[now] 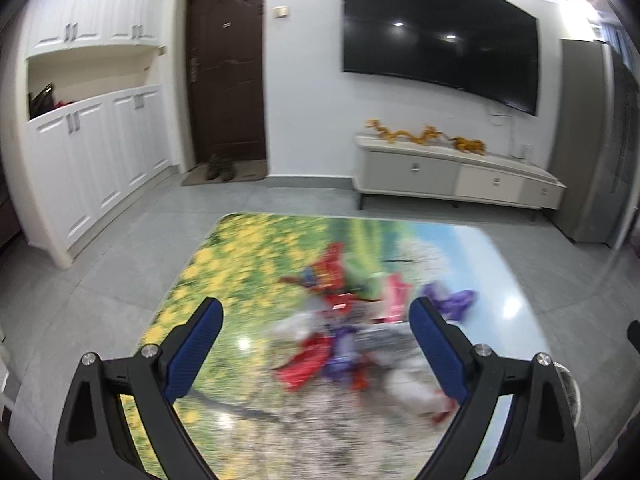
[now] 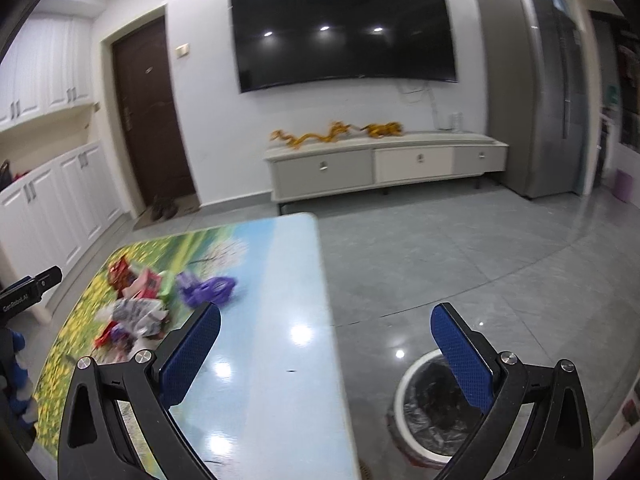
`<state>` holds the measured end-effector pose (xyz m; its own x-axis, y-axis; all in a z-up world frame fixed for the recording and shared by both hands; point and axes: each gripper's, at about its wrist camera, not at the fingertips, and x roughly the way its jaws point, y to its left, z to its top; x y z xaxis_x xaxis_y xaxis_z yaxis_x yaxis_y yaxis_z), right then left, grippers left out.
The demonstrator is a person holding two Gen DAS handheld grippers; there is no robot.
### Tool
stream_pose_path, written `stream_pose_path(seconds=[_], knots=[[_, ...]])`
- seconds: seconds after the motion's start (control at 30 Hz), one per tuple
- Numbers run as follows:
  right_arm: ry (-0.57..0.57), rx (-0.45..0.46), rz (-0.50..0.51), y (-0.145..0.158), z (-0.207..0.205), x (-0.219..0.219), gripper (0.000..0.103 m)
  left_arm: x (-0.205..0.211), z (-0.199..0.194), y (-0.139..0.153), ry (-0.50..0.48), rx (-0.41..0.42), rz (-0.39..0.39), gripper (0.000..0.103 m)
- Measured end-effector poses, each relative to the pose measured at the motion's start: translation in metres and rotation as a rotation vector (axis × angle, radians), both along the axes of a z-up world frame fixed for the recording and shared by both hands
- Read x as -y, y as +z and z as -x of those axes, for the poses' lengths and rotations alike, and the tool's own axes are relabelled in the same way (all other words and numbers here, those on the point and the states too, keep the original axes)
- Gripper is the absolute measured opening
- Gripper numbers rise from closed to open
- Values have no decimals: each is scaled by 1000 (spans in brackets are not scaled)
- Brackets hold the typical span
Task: Collect trash
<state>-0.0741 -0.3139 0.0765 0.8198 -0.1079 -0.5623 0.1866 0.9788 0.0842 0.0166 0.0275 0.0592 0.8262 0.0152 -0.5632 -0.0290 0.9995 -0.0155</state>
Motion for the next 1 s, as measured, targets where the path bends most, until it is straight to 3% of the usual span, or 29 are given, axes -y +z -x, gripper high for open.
stream_pose_path(seconds=[0.13,0.27,0.43,0.6,0.93,1.0], knots=[[126,-54,-29,-10,-21,-28,103,-38,-3,-16,54,-38,19,94],[228,-138,-50,-29,-43,-57,102,-49,-4,-33,37,-82,24,94],[338,-253,-154,-64,-70,-81,89,-49,-10,-60,-22,-150,60,90],[389,-326,-236,-92,-89,-95,79,-50,-28,-83,-62,-211,78,78],[440,-405,-330,-120,-116,-109,63,-35,-63,-110,-183,-276,72,74],[447,-406,-335,-122,-118,-110,58,-34,-70,-117,-204,-292,71,67]])
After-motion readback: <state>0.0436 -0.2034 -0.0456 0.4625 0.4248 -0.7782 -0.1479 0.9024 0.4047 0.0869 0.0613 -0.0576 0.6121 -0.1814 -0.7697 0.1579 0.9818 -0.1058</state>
